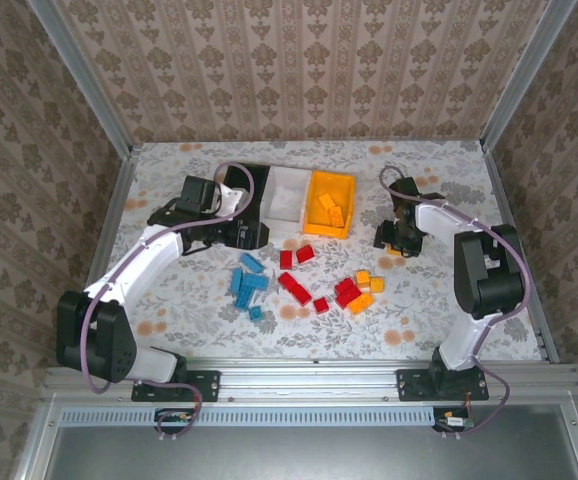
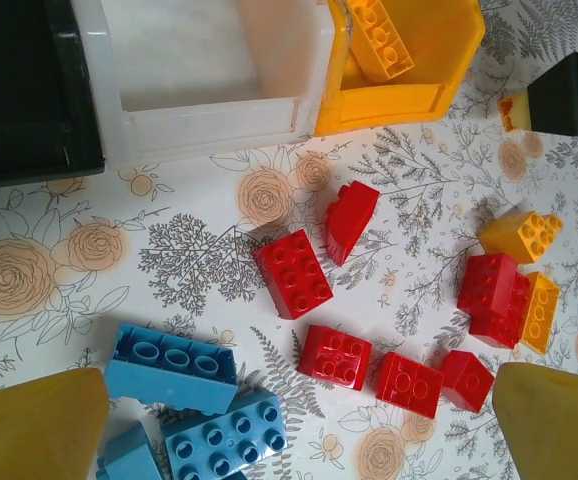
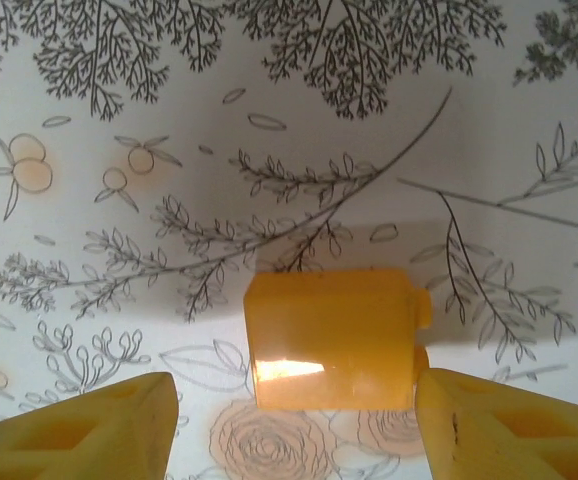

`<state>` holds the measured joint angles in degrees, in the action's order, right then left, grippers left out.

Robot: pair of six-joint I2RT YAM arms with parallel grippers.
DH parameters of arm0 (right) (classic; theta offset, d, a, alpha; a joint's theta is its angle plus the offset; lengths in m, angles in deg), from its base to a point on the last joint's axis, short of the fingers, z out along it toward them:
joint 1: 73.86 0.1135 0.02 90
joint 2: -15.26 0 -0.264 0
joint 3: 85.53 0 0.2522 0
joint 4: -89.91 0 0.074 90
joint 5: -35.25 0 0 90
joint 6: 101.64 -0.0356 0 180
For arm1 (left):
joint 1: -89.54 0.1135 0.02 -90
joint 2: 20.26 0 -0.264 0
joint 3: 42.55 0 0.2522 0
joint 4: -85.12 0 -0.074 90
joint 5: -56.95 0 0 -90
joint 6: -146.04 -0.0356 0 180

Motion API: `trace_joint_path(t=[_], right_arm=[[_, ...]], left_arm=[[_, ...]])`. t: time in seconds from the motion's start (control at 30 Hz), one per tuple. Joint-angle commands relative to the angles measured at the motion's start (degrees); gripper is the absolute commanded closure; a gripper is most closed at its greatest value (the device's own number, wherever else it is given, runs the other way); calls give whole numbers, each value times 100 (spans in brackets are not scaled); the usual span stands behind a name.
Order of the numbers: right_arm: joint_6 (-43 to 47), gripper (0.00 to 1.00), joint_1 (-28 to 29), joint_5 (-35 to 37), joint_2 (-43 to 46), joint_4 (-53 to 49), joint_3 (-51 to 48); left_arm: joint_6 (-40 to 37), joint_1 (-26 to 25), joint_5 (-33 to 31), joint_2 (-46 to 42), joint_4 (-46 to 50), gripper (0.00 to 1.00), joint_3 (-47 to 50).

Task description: Sort the legos into containers by color

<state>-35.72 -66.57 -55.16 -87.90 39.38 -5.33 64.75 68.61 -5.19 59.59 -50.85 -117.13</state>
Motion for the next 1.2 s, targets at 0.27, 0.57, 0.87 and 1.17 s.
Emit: trace_joint_path(t=[0.27, 0.57, 0.87, 1.17], right_arm=[[164, 38, -61, 312, -327, -143, 181], [131, 48, -79, 339, -511, -63, 268], [110, 58, -79, 317, -184, -158, 301], [27, 60, 191, 68, 797, -737, 1028]], left_arm=[[-182, -12, 52, -80, 86, 0, -61], [-180, -12, 55, -80, 87, 0, -61], [-168, -23, 70, -47, 68, 0, -49], [-133, -20, 128, -67, 26, 0, -48]])
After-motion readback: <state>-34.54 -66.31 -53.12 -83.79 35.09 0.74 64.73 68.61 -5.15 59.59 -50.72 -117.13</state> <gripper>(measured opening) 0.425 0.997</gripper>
